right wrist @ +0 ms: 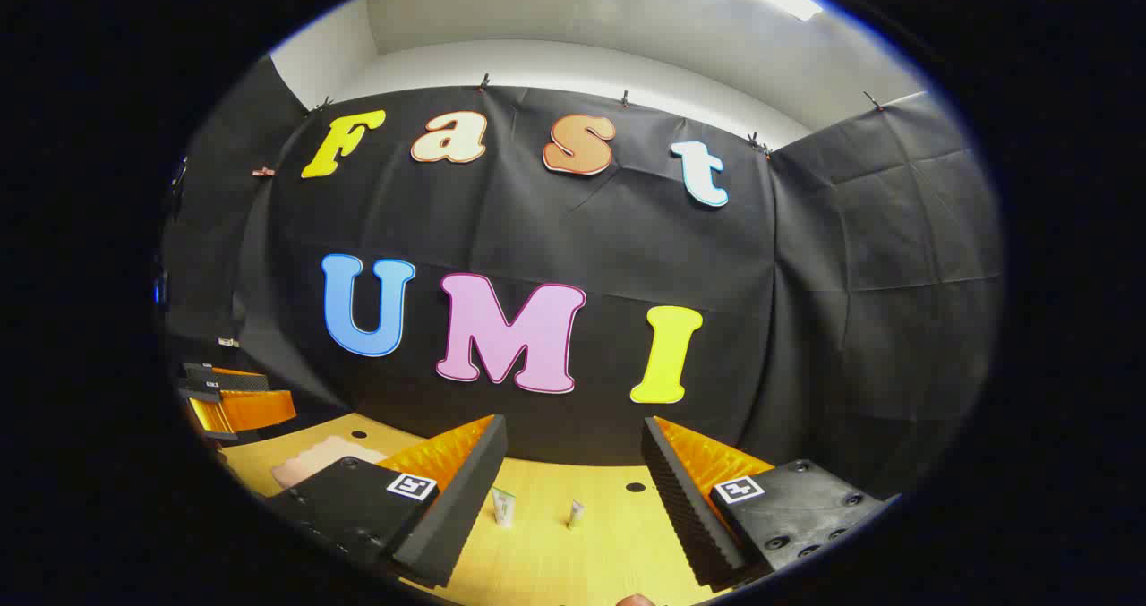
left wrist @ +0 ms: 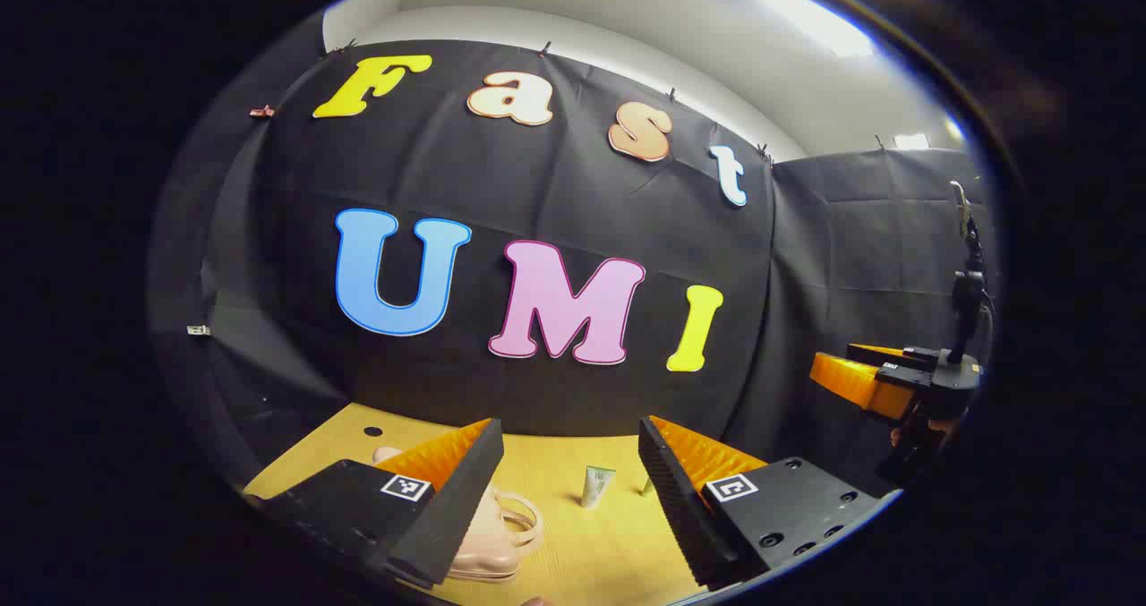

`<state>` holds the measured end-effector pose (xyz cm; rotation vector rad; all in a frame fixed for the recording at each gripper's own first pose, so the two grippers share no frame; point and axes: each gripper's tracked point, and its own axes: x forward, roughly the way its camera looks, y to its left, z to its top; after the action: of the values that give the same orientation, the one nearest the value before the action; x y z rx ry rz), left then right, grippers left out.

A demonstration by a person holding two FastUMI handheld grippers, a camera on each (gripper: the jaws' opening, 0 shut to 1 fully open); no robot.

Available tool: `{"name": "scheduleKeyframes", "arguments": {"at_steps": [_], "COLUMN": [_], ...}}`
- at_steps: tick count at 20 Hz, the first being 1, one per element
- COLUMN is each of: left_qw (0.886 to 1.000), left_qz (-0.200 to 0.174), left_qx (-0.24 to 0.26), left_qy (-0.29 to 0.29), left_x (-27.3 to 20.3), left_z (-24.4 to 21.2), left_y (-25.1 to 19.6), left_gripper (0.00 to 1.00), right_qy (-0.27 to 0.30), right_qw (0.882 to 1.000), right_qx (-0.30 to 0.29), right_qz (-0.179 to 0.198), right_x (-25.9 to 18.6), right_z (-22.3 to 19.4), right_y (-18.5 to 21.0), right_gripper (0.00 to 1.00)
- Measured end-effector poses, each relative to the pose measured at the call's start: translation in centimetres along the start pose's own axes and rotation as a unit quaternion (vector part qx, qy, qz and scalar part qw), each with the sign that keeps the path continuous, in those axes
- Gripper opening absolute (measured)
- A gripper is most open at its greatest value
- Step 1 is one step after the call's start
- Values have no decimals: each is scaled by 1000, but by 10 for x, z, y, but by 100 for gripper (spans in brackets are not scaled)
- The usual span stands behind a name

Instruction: First open the suitcase, pack the skin care products into it, and then close the suitcase.

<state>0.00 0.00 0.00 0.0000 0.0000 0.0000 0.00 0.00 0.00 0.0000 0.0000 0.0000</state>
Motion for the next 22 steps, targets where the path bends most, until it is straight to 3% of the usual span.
{"name": "scheduleKeyframes", "arguments": {"at_steps": [5, 11, 16, 22], "left_qw": [1000, 999, 999, 997], "left_qz": [-9, -23, -8, -43], "left_qx": [10, 21, 42, -4], "left_qy": [-4, -15, -21, 62], "left_x": [4, 3, 3, 39], "left_z": [1, 6, 5, -47], "left_y": [7, 12, 26, 9], "left_gripper": [96, 96, 96, 95], "right_qy": [8, 6, 10, 12], "right_qw": [1000, 1000, 1000, 1000], "right_qx": [-5, -3, 9, -10], "right_qz": [-2, 0, 12, 20], "right_x": [0, 9, 19, 19], "right_z": [-5, -4, -9, -14], "right_y": [10, 24, 40, 34], "right_gripper": [98, 94, 94, 96]}}
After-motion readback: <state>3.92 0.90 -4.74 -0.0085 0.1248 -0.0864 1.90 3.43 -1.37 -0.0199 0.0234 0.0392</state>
